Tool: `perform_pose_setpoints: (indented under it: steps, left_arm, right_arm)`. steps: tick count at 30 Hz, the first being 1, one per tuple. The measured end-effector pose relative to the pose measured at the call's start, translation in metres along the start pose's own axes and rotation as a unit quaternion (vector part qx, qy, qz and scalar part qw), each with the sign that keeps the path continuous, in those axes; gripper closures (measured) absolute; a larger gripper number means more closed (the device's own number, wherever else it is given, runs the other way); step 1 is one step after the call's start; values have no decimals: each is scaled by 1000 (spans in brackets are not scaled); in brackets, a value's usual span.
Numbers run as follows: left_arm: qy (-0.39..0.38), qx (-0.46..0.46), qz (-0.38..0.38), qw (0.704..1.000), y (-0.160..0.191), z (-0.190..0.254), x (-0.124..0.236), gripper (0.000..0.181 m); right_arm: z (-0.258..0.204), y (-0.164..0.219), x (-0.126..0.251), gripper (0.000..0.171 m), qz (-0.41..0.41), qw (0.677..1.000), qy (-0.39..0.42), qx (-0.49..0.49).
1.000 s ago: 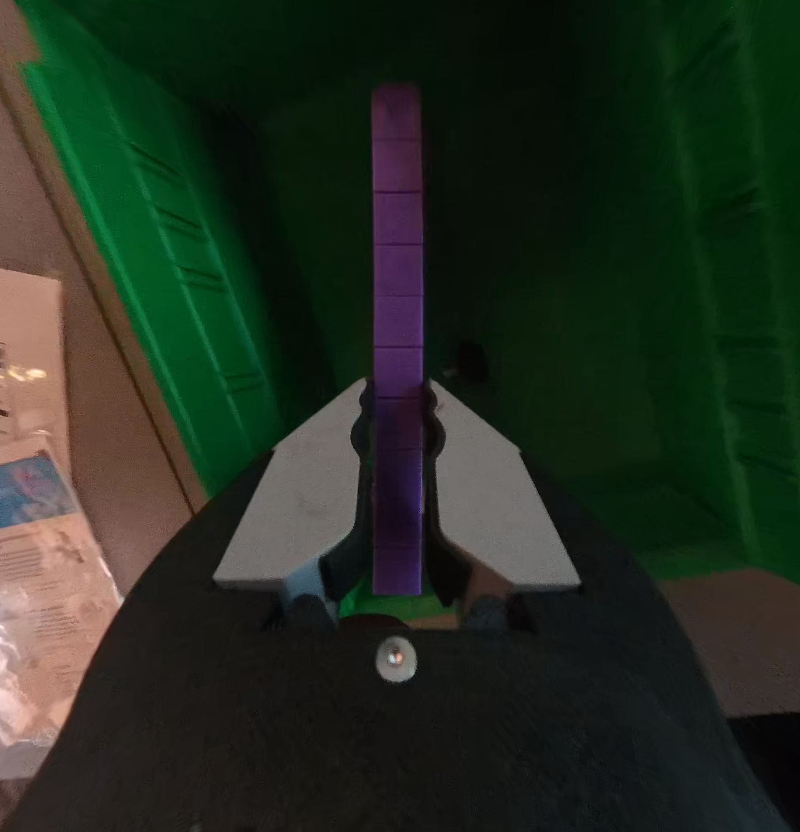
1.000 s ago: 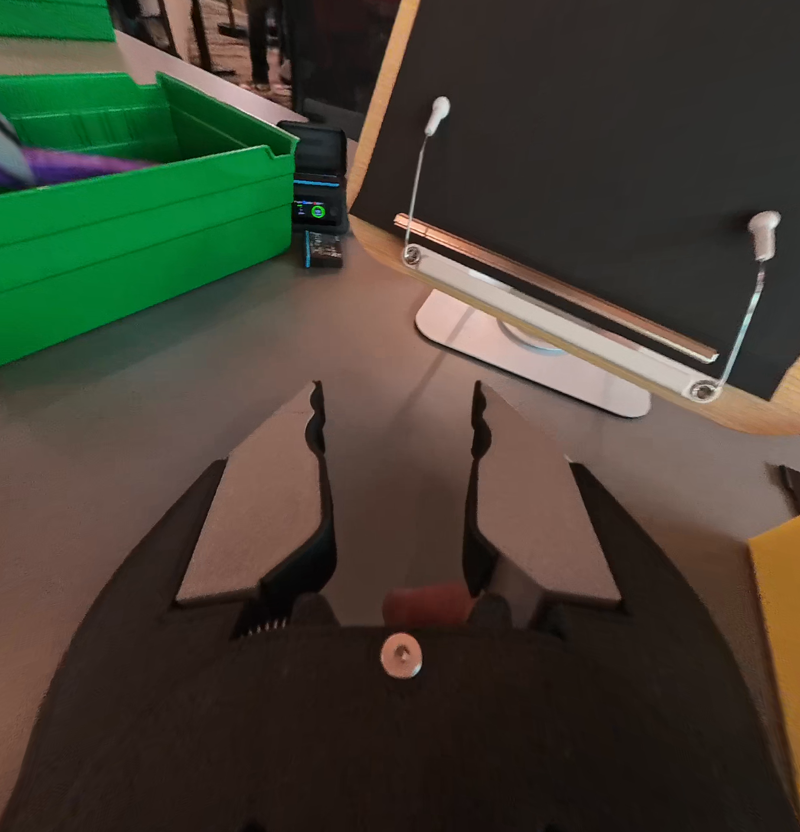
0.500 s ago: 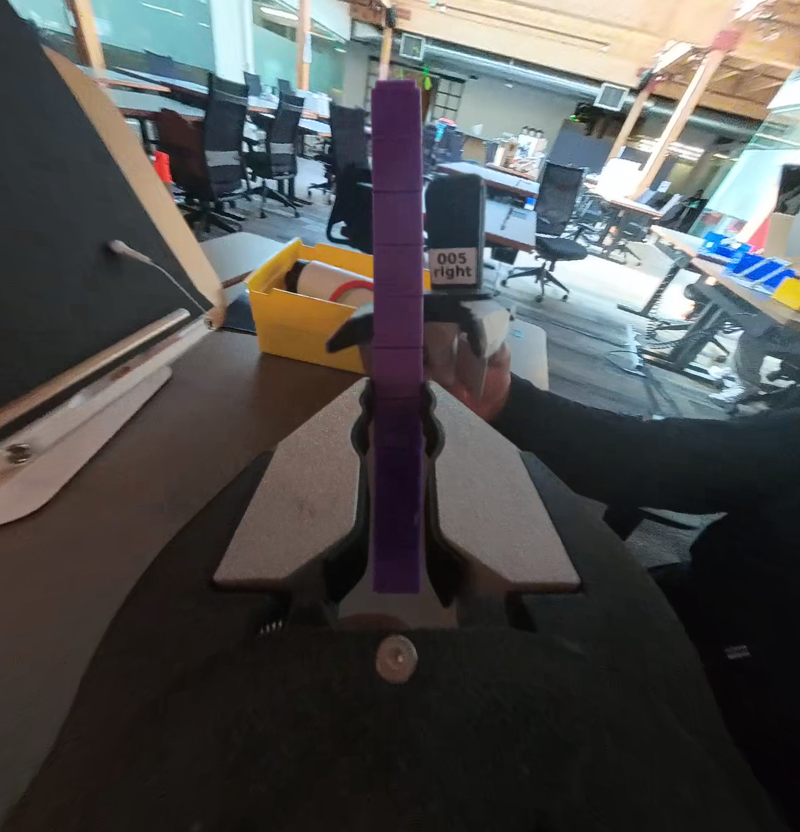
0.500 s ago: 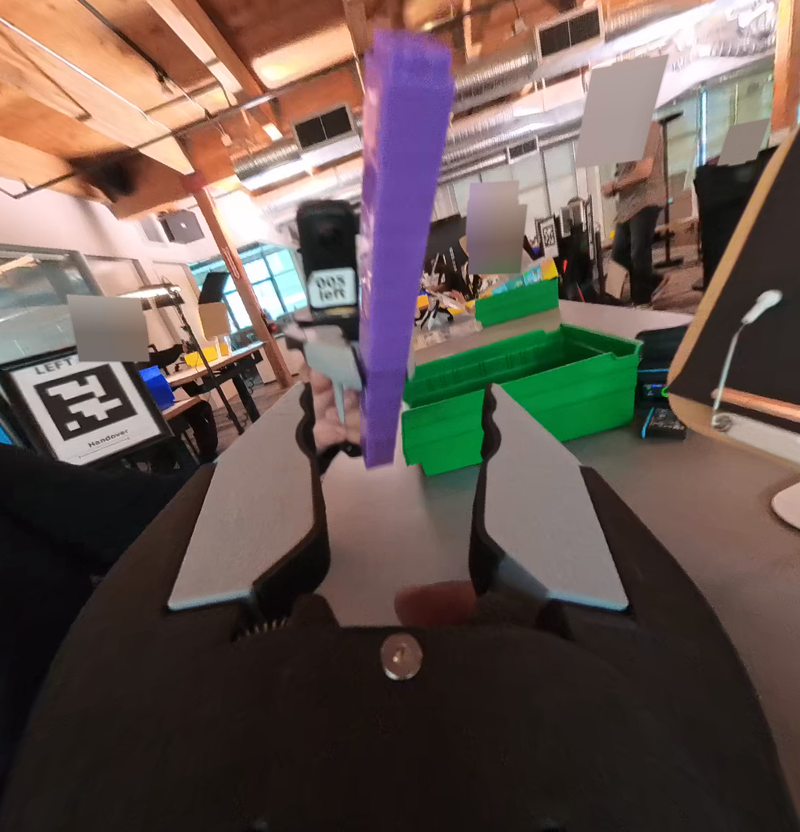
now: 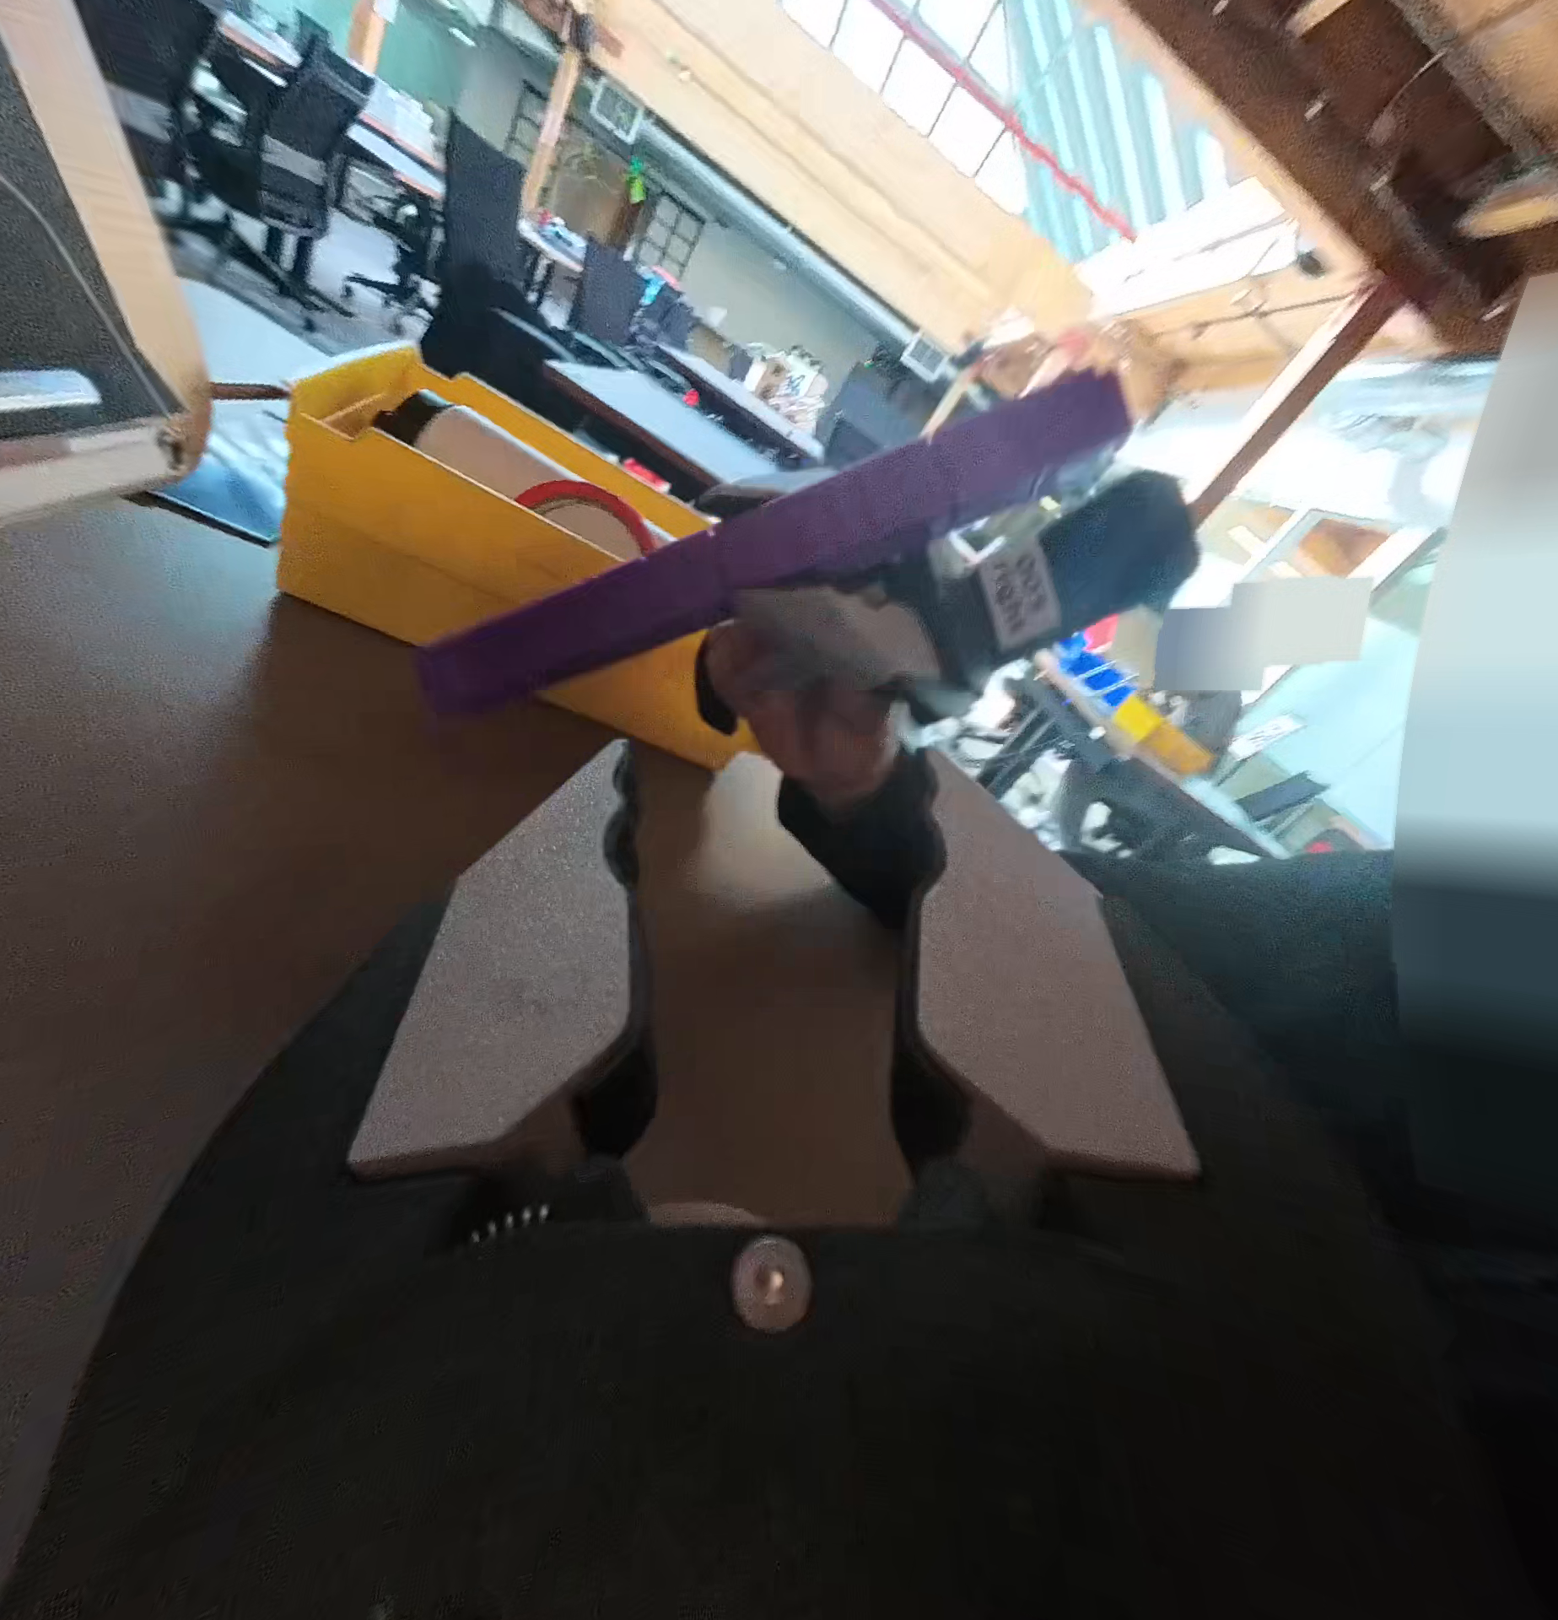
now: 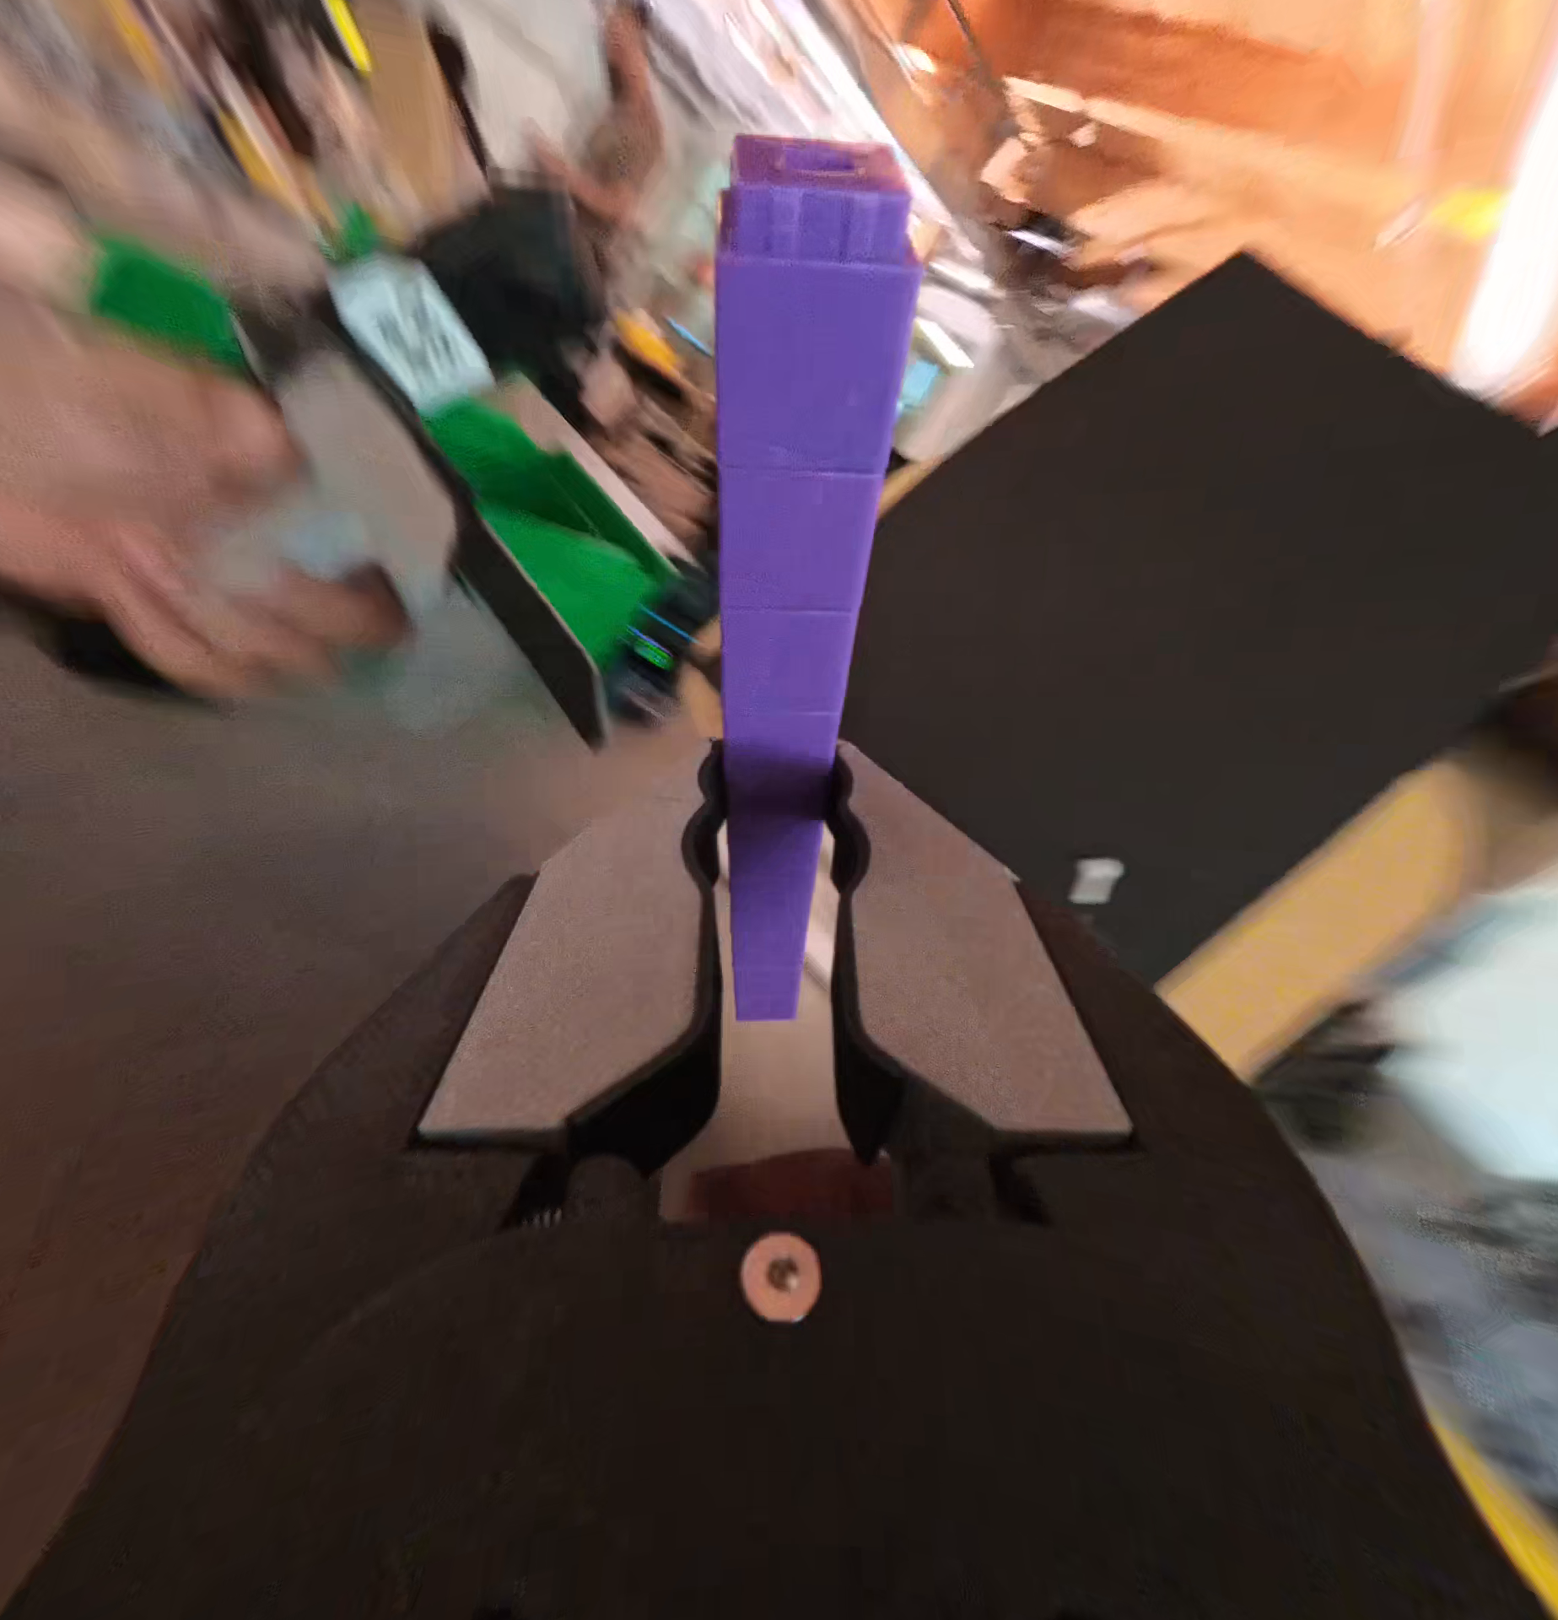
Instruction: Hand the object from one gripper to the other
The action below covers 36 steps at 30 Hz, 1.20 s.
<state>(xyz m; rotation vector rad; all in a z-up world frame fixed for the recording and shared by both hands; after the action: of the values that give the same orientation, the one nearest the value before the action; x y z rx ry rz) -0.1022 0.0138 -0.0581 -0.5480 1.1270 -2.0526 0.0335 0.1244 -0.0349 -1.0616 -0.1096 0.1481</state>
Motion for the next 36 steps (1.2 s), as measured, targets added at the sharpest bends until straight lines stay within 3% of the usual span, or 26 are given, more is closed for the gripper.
perform_pose_setpoints:
  steps: [2,5,7,11,13,15,17,21,23,25,27,29,30,32,34,36]
  left_arm:
    - [68,59,25,996,-1,1,9,123]
    - [132,130,-10,983,9,-2,8,116]
    - [147,138,-63,977,21,0,-1,108]
    - [168,147,-120,967,37,3,-14,134]
    - [160,132,-140,968,43,1,-19,147]
    - [121,100,-161,974,48,-3,-24,150]
    - [69,45,-155,985,45,-7,-25,152]
    - [-57,-99,-126,985,30,-10,-17,161]
    - [-130,-182,-143,964,29,-8,-16,161]
    - [-171,-233,-163,943,30,-5,-18,161]
    - [-181,-246,-168,937,31,-2,-20,161]
    - [-178,-256,-172,934,32,1,-21,162]
    - [-180,-260,-170,933,32,1,-21,162]
    - [-182,-259,-146,937,28,2,-19,161]
    - [-194,-262,-104,940,17,6,-13,127]
    - [-222,-294,-71,927,8,10,-3,108]
  right_arm:
    - [-12,6,-3,154,-61,974,90,197]
    - [-34,15,-14,154,-107,900,142,398]
    - [-45,17,-20,154,-122,862,152,469]
    - [-55,25,-25,154,-149,795,170,564]
    - [-60,30,-24,153,-153,778,163,587]
    - [-63,36,-24,152,-160,784,147,581]
    - [-60,38,-21,139,-160,806,136,553]
    - [-40,27,-4,94,-121,899,136,398]
    - [-30,28,2,102,-124,917,136,353]
    - [-28,33,3,109,-144,902,139,381]
    - [-35,41,-1,117,-171,873,130,437]
    - [-42,47,-6,138,-194,848,122,477]
    - [-44,48,-8,152,-204,841,122,486]
    - [-43,49,-11,153,-221,845,121,471]
    - [-38,51,-13,154,-233,865,123,426]
    - [-27,52,-12,154,-244,896,125,350]
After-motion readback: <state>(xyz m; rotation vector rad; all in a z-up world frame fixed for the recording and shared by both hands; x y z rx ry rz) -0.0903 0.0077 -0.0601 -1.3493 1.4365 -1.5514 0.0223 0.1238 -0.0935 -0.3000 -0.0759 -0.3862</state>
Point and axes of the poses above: each gripper's, where its closed fingertips meet, x back along the fingers, y out of its underside, z = x × y across the jaws, the point moved 8 cm from there along x, back along the fingers, and after that the axes turned 5 degrees about -y, right-handed, at the moved point
